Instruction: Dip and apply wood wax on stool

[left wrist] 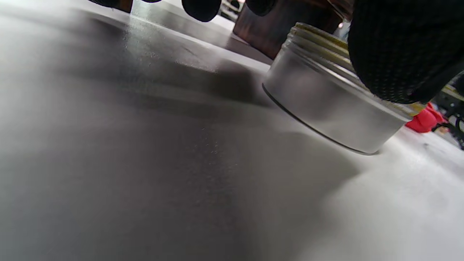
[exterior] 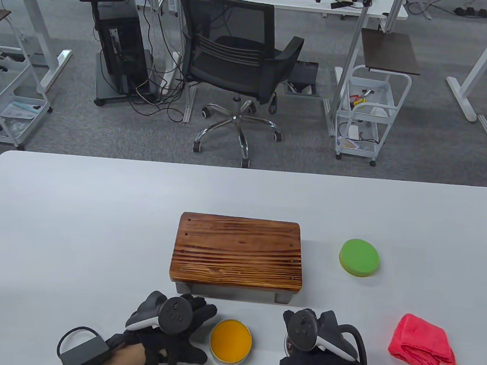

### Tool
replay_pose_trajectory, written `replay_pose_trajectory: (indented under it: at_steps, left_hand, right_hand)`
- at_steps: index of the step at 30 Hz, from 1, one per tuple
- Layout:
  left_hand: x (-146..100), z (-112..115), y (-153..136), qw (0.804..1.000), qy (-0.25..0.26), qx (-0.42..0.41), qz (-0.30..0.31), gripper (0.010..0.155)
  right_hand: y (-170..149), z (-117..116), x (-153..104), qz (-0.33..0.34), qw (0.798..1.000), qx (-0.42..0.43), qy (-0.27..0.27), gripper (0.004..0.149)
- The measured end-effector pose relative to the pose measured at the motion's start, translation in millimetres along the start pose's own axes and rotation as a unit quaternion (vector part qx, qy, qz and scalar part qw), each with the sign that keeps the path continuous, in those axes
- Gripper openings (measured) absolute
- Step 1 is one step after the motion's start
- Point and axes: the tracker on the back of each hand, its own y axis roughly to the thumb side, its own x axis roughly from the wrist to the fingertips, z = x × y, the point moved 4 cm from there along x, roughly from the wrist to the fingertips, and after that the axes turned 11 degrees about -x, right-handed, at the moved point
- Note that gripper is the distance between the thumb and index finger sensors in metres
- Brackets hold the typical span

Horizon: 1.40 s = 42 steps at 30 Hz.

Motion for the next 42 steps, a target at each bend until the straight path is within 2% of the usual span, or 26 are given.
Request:
replay_pose_trajectory:
  at_steps: [6, 11, 20, 31, 42]
  left_hand:
    - [3.8, 8.2, -9.4, 1.000, -0.013, -0.007, -0.006, 0.102]
    - [9.2, 17.0, -11.6, 0.999, -0.042, -0.023, -0.010, 0.097]
    - [13.8, 23.6, -10.0, 0.998, -0.063, -0.015, -0.020, 0.091]
    - [17.9, 34.8, -7.1, 0.995, -0.097, -0.004, -0.031, 0.085]
    - [16.6, 35.8, -5.5, 0.994, -0.103, -0.003, -0.042, 0.087]
  right_hand:
    - [36.7, 19.3, -2.0, 0.048, 0.998, -0.016, -0.026, 0.089]
    - [73.4, 33.2, 9.4, 0.093, 0.995, -0.024, -0.038, 0.088]
    - [119.0, 32.9, 41.0, 0.138, 0.990, -0.032, -0.025, 0.089]
    - [137.0, 20.5, 57.7, 0.155, 0.987, -0.027, -0.011, 0.089]
    - [140.8, 10.9, 63.8, 0.145, 0.989, -0.041, -0.004, 0.090]
